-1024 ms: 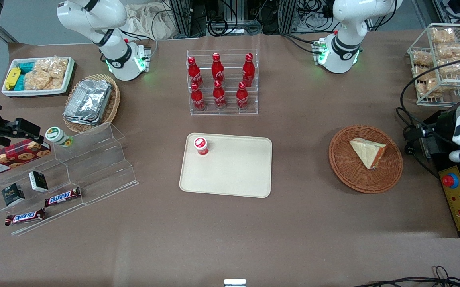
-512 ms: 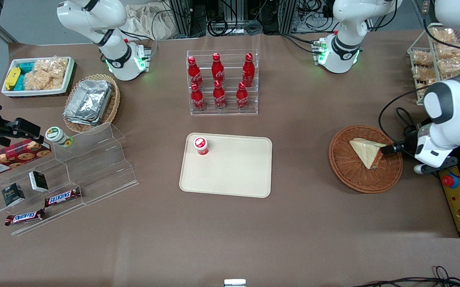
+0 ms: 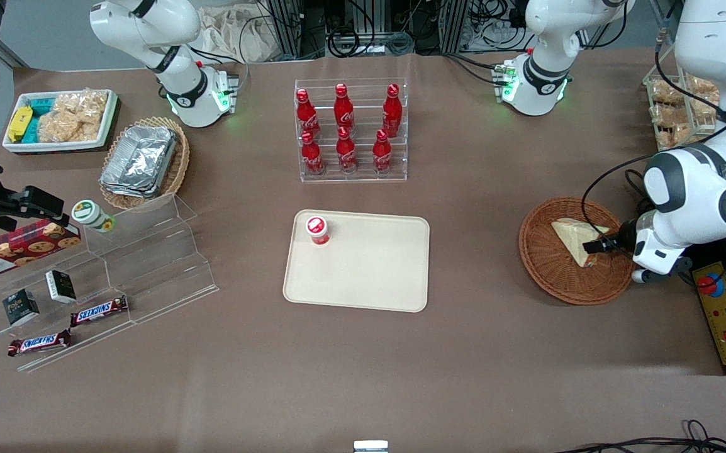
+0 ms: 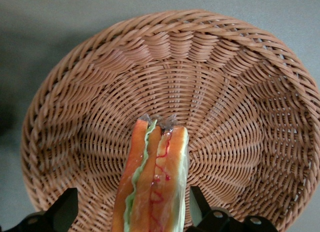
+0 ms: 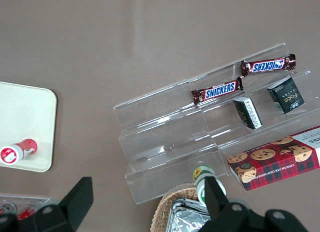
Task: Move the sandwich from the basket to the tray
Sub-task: 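Close the left gripper on the wrapped sandwich wedge, then lift the sandwich and carry it with the left gripper toward the cream tray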
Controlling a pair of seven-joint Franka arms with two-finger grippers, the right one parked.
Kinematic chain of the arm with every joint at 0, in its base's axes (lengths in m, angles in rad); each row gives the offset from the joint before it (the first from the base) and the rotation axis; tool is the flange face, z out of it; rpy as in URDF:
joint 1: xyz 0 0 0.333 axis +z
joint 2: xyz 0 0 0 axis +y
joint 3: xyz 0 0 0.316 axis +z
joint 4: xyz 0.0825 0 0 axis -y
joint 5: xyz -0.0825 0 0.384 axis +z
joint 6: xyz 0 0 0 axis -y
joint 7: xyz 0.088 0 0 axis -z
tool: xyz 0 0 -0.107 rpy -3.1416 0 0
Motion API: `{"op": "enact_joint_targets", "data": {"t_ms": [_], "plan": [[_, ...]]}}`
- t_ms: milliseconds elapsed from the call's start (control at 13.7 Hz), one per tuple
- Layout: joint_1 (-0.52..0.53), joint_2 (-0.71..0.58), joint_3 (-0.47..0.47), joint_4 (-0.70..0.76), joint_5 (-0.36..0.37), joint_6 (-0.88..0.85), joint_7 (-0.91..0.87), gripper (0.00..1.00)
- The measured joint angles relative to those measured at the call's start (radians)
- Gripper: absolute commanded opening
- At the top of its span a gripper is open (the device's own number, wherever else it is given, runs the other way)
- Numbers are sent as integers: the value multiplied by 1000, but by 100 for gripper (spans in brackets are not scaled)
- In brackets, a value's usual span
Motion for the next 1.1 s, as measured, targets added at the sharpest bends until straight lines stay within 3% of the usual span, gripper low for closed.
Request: {"op": "enact_joint_targets", "data": {"t_ms": [220,366,732,1098], "plan": [[-1,15,-6,0,-1,3,-2,52],[-1,18,-6,0,-1,3,-2,34],[-2,2,-12,24,-1,-25,-2,32],[-10,-147,-53,172,1,-263,2,32]]}}
